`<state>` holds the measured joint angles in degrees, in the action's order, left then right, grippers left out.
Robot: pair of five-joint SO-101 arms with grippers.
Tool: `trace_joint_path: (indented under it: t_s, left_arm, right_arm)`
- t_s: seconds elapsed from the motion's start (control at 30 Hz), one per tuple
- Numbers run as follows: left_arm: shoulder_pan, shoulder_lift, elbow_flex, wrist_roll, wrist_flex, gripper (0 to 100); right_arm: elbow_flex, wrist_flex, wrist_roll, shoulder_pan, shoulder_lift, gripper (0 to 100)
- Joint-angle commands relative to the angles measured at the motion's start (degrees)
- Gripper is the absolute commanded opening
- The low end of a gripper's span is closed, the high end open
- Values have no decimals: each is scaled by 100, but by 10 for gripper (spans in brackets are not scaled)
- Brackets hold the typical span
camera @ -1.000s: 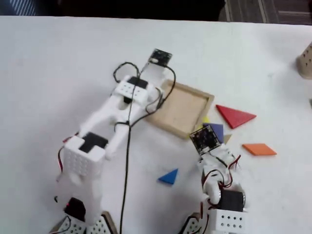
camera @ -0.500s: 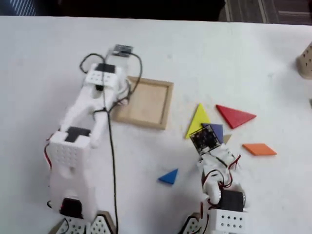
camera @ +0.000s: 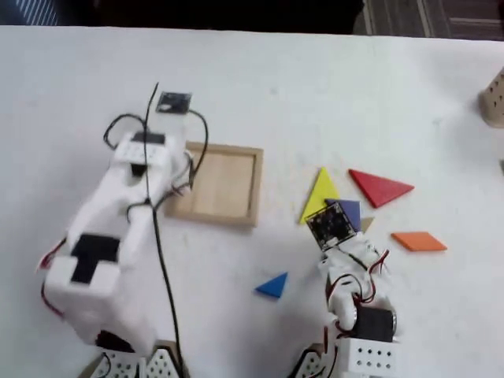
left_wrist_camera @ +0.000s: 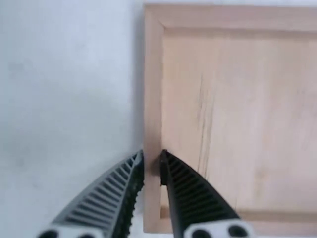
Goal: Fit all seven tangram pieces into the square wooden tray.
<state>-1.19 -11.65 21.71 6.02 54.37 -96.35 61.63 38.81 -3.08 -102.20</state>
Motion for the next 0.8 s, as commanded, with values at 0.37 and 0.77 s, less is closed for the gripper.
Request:
trace_joint_path:
  t_s: [0.37, 0.77]
  left_arm:
    - [-66, 743, 844, 0, -123, 42]
    - [-119, 2026, 1952, -9, -1081, 59]
  right_arm:
    - [-44, 31, 44, -48, -31, 21]
    - [-44, 13, 44, -48, -31, 21]
